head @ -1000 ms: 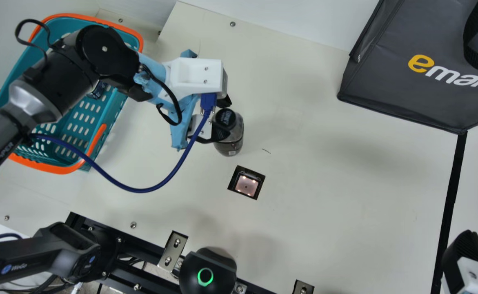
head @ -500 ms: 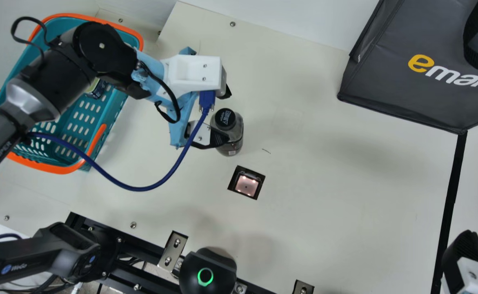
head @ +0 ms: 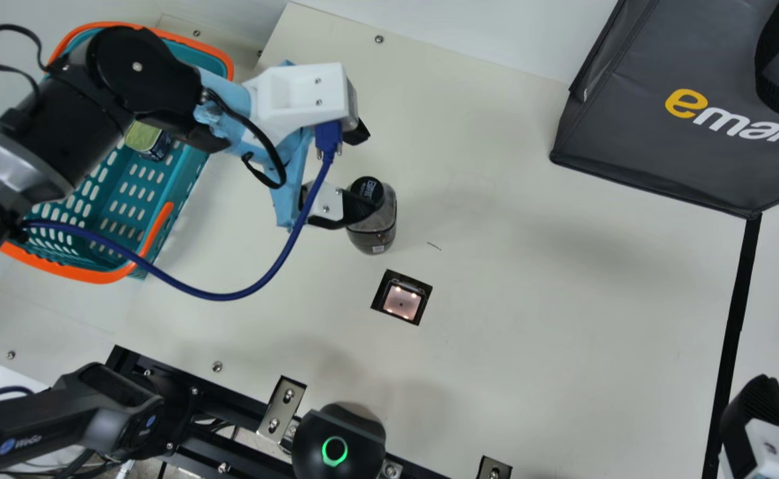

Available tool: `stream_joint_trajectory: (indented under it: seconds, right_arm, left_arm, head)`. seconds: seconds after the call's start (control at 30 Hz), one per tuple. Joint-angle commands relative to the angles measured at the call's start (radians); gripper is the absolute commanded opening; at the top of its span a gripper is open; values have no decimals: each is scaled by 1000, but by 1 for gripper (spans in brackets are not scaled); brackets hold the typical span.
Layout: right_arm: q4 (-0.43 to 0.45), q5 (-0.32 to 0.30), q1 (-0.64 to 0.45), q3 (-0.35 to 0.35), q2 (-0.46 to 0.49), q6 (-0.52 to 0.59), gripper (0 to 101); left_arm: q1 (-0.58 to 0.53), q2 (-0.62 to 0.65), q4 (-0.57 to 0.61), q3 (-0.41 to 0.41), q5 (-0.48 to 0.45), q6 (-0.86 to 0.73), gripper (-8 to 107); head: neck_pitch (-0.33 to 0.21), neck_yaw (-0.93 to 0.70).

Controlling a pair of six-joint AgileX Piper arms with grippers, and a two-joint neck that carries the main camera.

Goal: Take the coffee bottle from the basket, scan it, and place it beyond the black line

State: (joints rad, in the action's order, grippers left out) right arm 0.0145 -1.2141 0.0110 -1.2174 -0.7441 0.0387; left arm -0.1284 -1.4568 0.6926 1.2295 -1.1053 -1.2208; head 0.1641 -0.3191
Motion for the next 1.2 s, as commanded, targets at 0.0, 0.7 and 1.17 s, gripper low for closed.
stream_joint_trajectory:
  seconds: [0.0, 0.7, 1.17]
  right_arm:
    - [0, 0, 0, 0, 0, 0, 91]
    - [0, 0, 0, 0, 0, 0, 91]
    - [0, -1, 0, 0, 0, 0, 91]
  left_arm:
    - [7, 7, 0, 0, 5, 21, 90]
    - [135, 120, 34, -51, 167, 131, 90]
    - [240, 184, 96, -121, 239, 30, 90]
  head:
    - [-26, -2]
    - [-26, -2]
    - [-26, -2]
